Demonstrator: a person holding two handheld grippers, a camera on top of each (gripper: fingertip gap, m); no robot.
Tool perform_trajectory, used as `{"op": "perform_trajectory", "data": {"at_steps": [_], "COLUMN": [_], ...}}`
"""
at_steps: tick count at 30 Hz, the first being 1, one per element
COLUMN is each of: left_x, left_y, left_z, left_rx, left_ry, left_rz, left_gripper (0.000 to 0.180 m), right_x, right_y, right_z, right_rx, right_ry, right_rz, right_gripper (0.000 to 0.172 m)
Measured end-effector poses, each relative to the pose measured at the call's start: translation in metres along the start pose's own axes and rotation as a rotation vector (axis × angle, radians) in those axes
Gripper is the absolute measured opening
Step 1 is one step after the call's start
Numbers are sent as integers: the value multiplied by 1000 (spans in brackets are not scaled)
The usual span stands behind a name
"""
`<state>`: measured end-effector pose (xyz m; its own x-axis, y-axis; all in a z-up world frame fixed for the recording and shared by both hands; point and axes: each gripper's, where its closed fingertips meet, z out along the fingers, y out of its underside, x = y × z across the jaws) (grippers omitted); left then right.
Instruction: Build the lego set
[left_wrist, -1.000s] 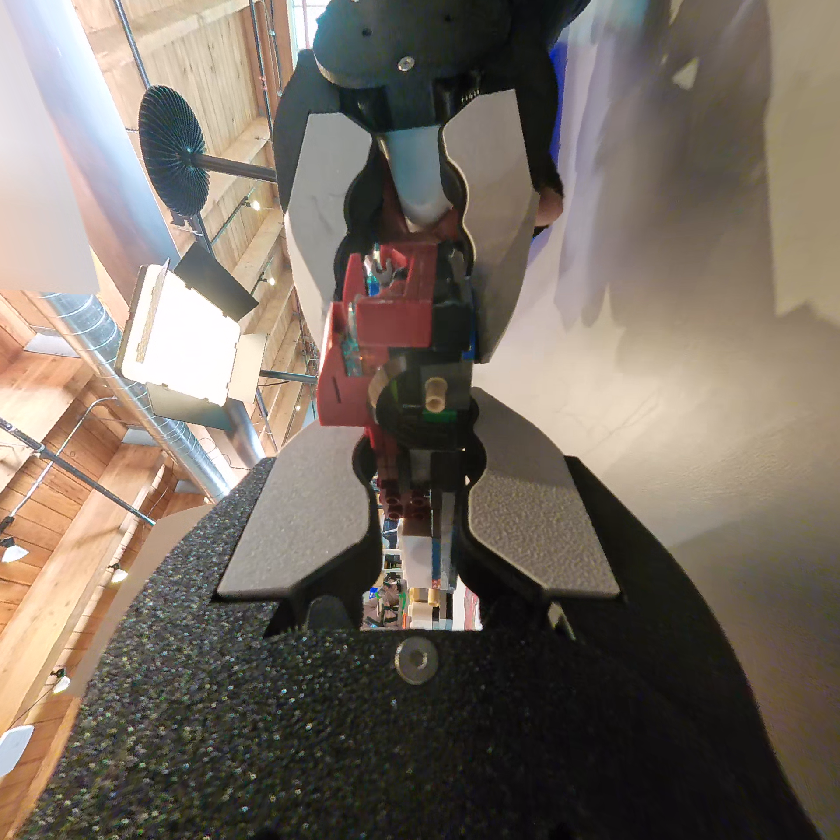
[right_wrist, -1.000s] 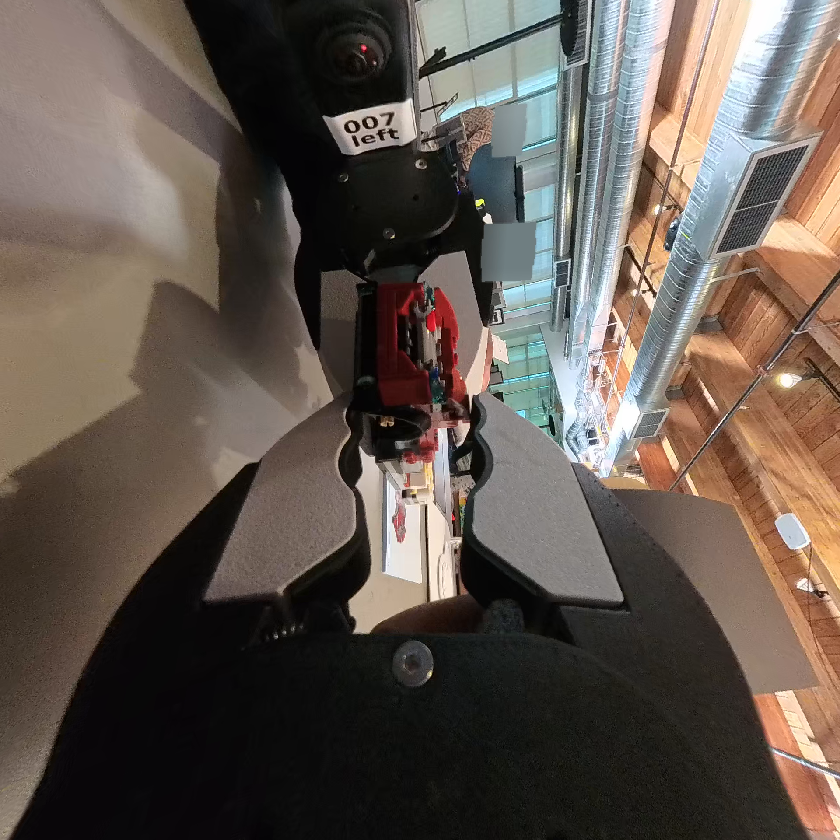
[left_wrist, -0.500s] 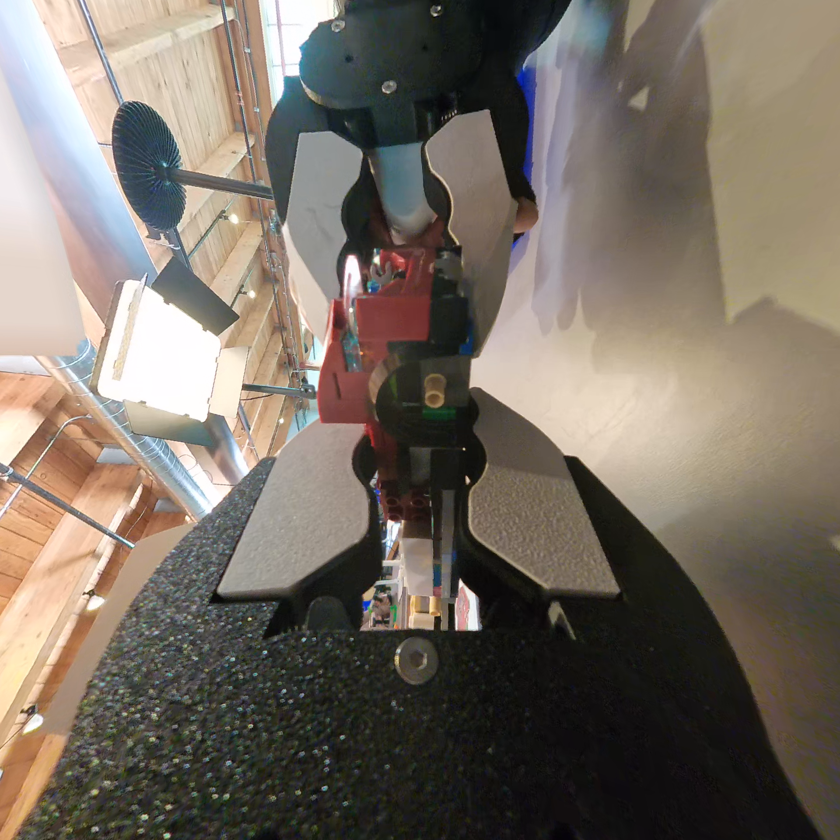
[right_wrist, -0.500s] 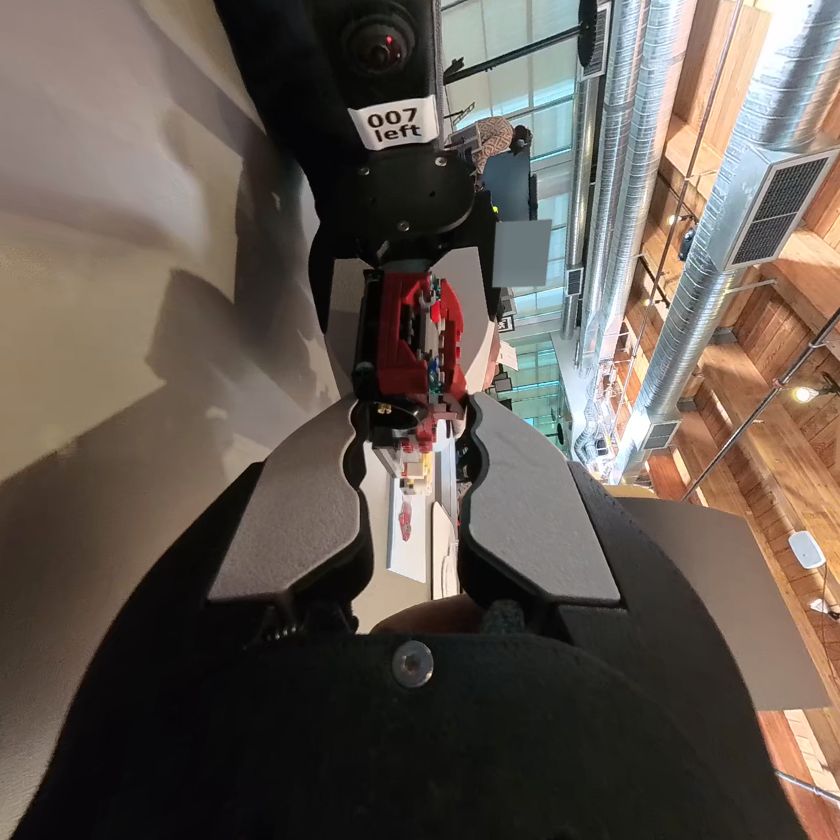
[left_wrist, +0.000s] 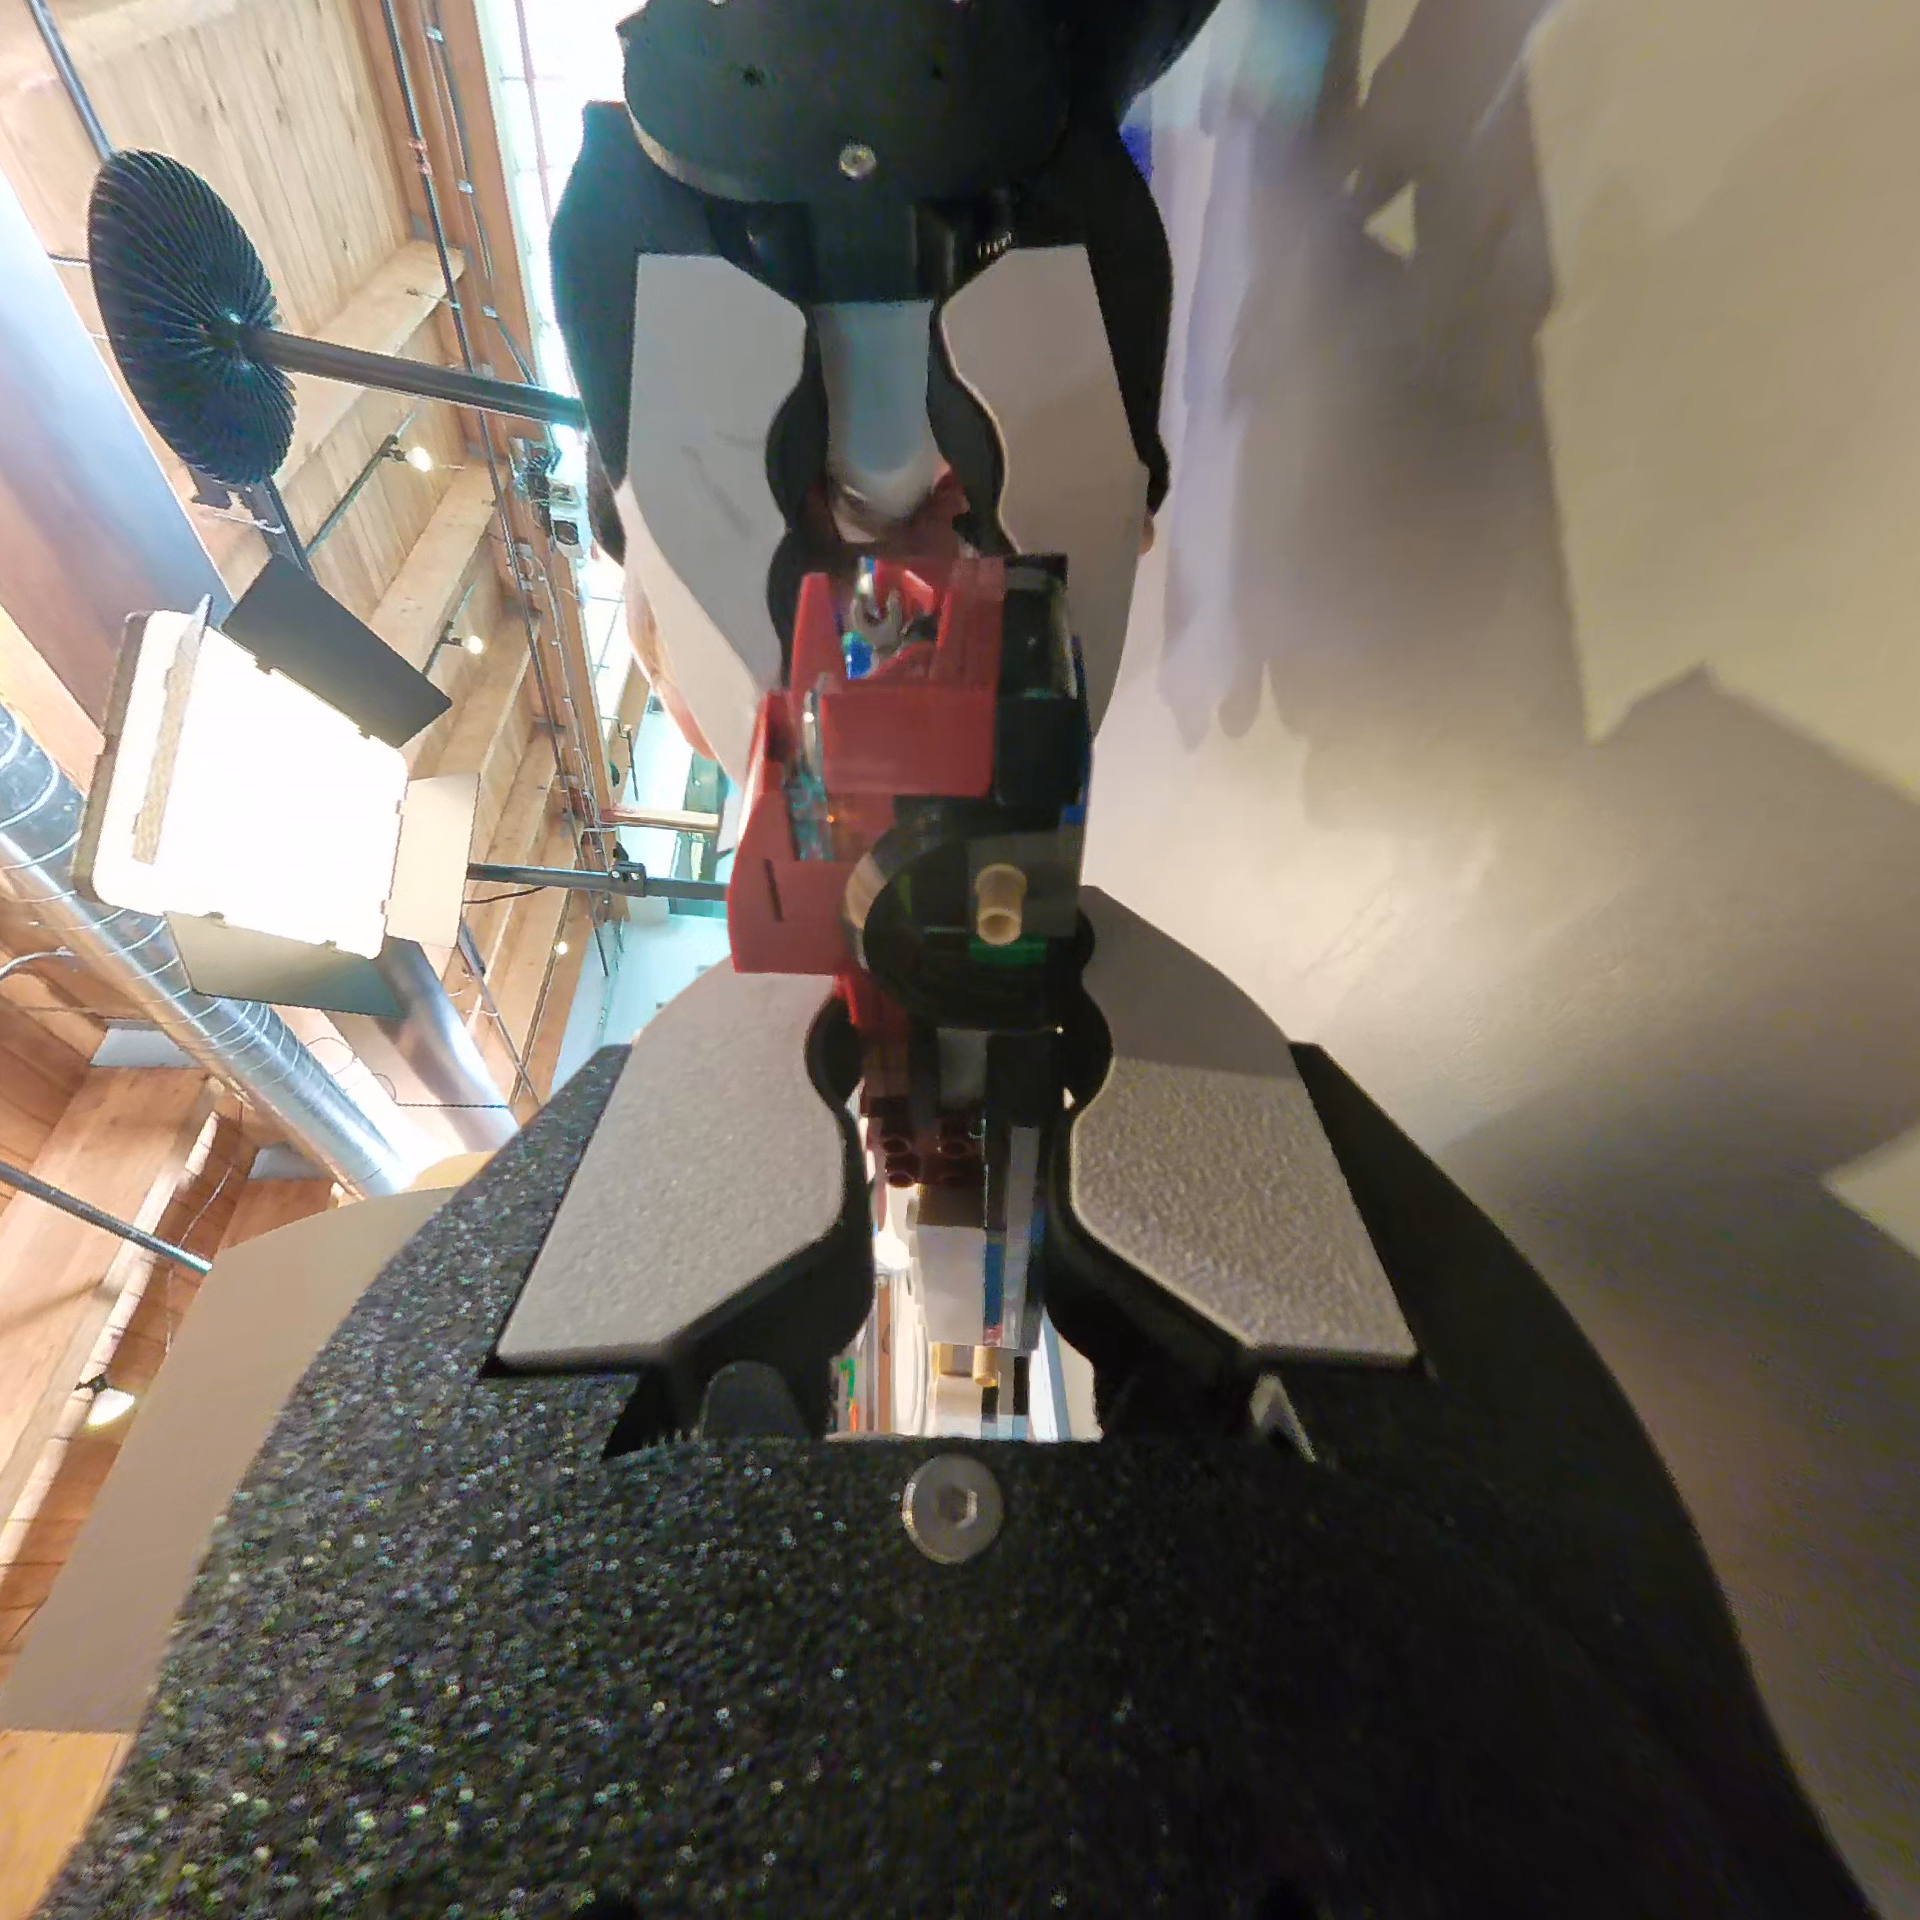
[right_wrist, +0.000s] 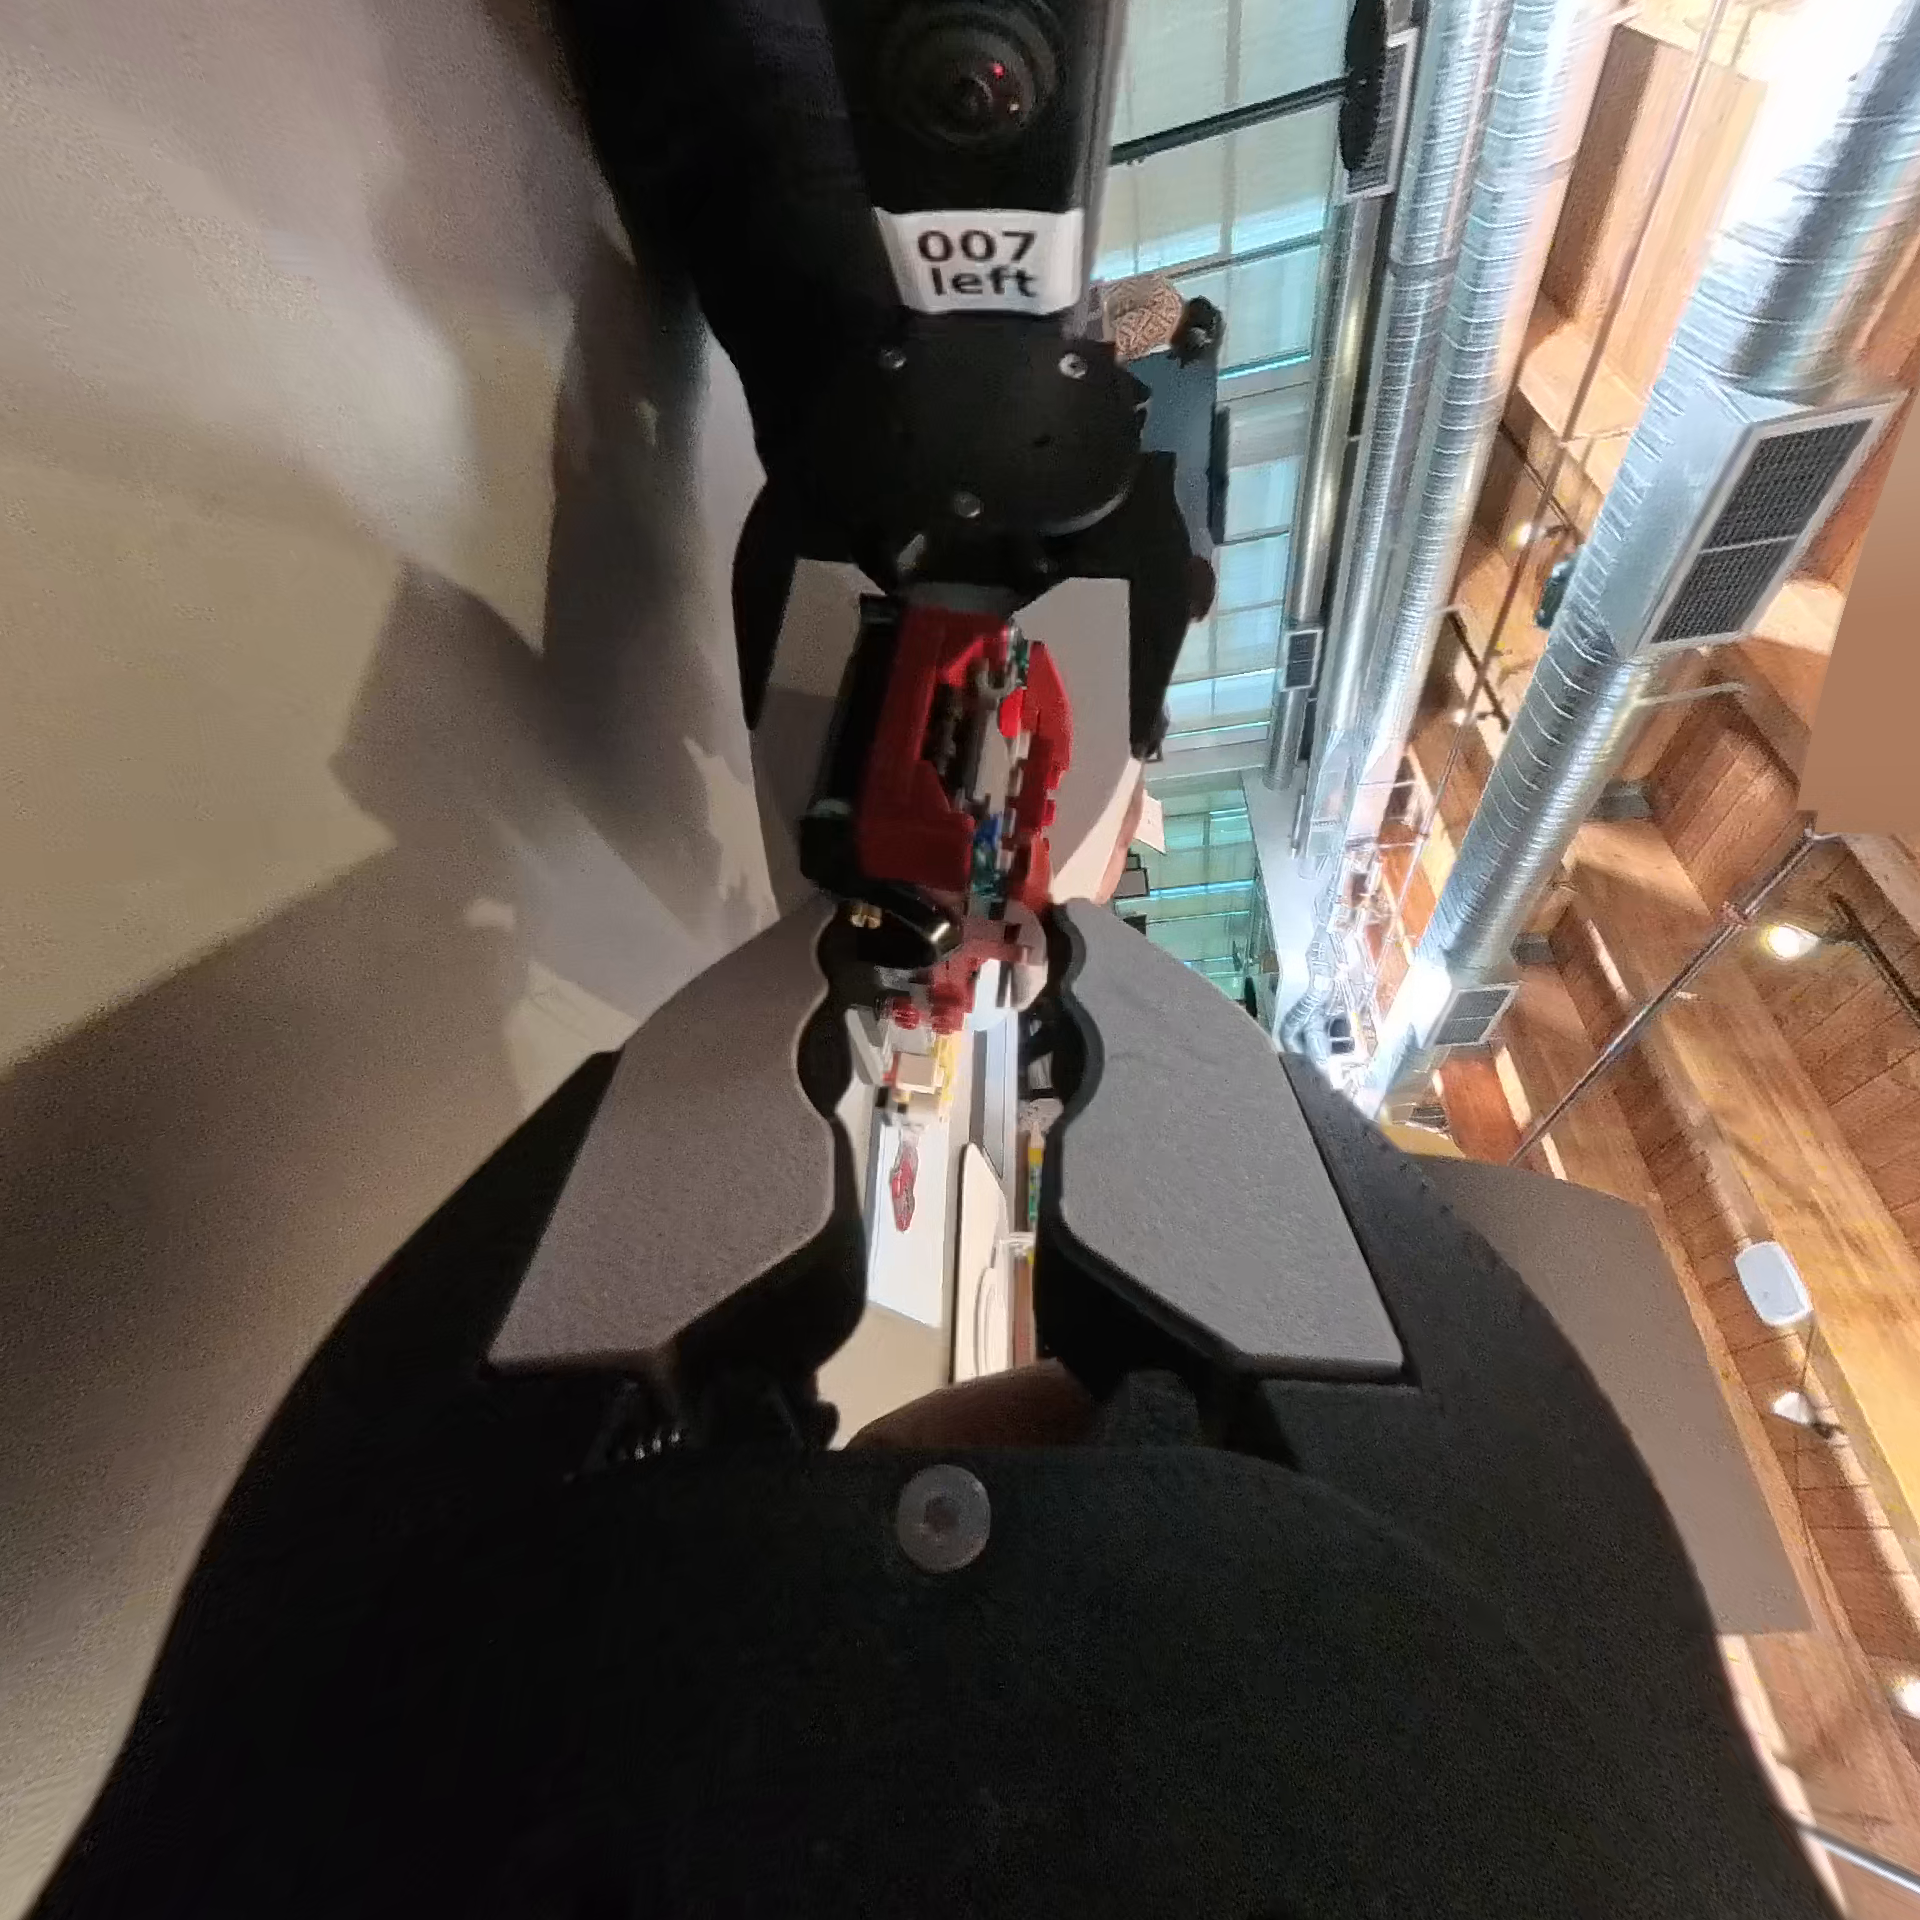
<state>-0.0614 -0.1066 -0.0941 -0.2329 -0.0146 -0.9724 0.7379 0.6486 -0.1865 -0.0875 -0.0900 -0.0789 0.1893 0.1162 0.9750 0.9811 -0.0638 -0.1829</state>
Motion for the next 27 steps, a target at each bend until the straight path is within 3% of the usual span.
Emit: {"op": "perform_trajectory", "data": {"at_steps": [13, 19, 27], "left_x": [-2, -5, -3], "left_y": [9, 10, 11], "left_z": [0, 0, 1], "left_rx": [-39, -38, -49], "left_ry": [-16, -27, -16], "left_rz": [-29, -44, -59], "left_gripper": [36, 36, 36], "right_x": [3, 5, 3], "right_y": [7, 7, 3], "right_z": [3, 0, 0], "right_rx": [-26, -15, 3], "right_ry": [56, 63, 63], "right_rz": [12, 53, 47], "right_gripper": [36, 47, 40]}}
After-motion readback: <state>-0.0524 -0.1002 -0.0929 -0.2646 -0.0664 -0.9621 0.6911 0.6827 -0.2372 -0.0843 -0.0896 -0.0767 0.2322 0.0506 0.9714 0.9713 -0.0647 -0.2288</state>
